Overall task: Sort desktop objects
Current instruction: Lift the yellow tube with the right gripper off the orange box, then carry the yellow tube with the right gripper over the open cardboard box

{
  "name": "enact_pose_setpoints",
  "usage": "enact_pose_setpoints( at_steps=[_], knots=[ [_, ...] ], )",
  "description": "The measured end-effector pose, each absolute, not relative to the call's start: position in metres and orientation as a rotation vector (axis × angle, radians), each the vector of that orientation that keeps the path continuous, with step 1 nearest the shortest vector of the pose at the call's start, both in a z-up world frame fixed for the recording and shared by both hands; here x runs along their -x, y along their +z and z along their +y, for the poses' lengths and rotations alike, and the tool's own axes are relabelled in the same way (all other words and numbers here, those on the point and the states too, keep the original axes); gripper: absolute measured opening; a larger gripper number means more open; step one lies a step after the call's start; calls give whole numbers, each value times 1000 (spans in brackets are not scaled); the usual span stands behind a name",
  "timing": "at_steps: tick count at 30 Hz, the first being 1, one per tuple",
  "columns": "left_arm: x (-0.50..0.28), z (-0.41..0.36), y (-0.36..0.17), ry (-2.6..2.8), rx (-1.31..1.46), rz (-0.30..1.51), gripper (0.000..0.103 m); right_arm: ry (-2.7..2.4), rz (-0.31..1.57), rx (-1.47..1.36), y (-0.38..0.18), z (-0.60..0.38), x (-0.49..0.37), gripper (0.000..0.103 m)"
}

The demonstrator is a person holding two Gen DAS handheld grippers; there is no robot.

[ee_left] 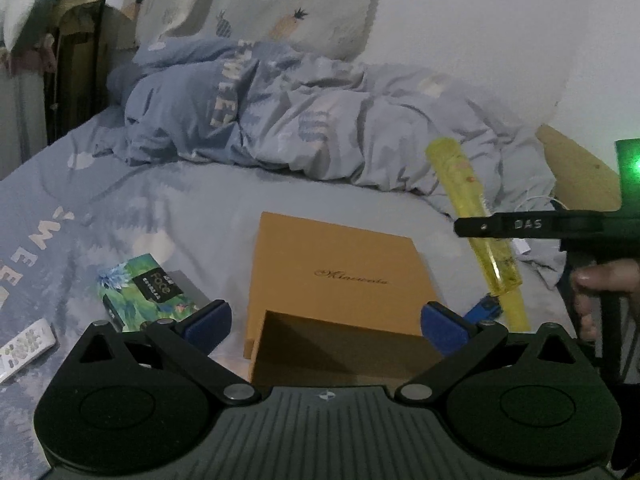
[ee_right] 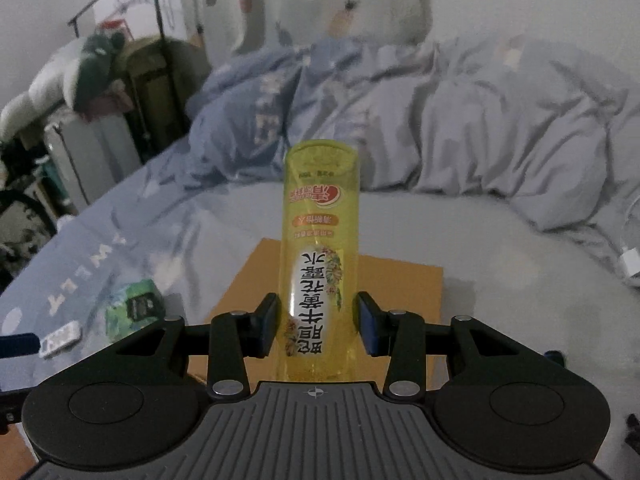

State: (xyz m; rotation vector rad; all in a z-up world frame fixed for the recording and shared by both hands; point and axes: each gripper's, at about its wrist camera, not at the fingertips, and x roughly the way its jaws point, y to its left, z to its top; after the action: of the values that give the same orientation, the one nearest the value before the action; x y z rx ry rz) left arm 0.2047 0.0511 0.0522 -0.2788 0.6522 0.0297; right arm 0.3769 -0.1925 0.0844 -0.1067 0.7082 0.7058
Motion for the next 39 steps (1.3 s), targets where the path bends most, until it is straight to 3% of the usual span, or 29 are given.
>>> enact_pose_setpoints(
  at_steps=[21,39],
  knots=[
    [-142,28,86,-20,253,578,103,765,581,5,156,-287,-245,45],
    [-108,41,71,-5,271,599,103,756,670,-14,113,-291,-193,45]
  ],
)
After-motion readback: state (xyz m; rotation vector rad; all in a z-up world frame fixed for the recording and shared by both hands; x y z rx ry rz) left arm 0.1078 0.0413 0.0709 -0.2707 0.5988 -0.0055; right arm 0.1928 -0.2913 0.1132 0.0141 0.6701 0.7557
